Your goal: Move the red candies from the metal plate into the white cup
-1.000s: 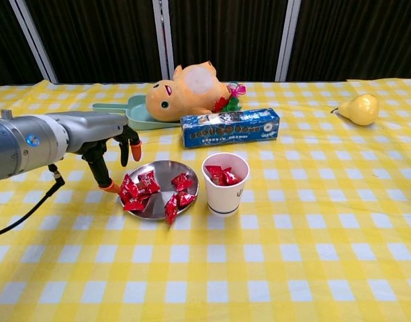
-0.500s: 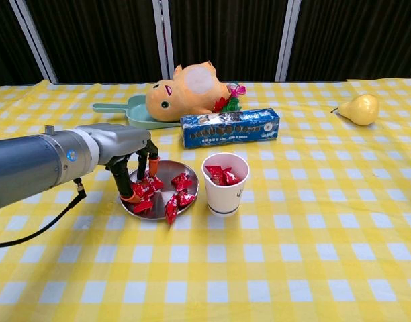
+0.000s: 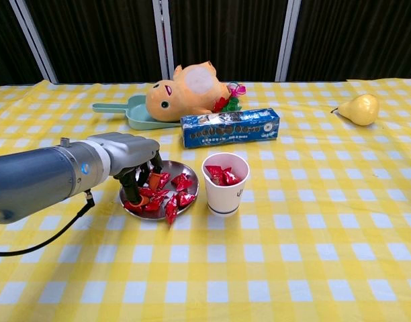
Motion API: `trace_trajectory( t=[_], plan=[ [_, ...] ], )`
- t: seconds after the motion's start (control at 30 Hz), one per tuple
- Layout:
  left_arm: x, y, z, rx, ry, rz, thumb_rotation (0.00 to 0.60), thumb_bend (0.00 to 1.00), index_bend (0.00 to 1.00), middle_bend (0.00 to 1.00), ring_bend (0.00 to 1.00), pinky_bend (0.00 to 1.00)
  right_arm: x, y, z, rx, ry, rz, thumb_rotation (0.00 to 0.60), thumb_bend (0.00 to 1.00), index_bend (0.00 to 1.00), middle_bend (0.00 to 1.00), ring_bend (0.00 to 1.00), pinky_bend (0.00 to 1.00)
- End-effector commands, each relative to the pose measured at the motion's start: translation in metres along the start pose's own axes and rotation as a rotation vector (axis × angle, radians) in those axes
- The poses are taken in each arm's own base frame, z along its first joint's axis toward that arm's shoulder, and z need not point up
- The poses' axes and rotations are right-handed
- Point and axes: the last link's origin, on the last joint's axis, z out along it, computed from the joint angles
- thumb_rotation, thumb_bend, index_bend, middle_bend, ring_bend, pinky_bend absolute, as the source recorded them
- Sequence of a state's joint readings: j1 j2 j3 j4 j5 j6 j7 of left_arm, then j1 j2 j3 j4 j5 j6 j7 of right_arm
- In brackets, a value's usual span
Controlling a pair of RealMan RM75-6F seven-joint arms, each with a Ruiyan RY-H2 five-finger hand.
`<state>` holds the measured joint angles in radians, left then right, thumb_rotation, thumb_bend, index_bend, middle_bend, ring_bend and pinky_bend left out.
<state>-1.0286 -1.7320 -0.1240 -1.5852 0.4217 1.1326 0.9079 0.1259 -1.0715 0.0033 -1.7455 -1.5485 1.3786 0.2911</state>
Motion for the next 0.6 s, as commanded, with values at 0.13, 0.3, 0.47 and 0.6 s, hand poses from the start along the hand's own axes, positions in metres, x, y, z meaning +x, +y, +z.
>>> trace_trajectory(
  t=[0.13,0.3,0.47,0.6],
  plan=[
    [-0.001,-0.002,-0.001,0.006,-0.001,0.003,0.6,0.44,0.58,0.67,0.86,0.92,-0.001,-0.001,0.0,0.001,-0.005,0.005,0.6,0.36,0.0,0.0,0.0,0.0],
    [0.012,-0.003,-0.006,-0.011,0.023,0.026,0.6,0.44,0.58,0.68,0.86,0.92,-0.002,-0.001,0.0,-0.007,-0.019,0.011,0.6,0.36,0.0,0.0,0.0,0.0],
    [0.029,-0.001,-0.016,-0.036,0.064,-0.001,0.6,0.44,0.58,0.68,0.86,0.92,-0.001,-0.001,0.0,-0.01,-0.013,0.008,0.6,0.36,0.0,0.0,0.0,0.0],
    [0.043,-0.002,-0.025,-0.05,0.096,-0.019,0.6,0.44,0.58,0.68,0.86,0.92,-0.002,-0.002,-0.001,-0.007,-0.015,0.003,0.6,0.36,0.0,0.0,0.0,0.0]
  ],
)
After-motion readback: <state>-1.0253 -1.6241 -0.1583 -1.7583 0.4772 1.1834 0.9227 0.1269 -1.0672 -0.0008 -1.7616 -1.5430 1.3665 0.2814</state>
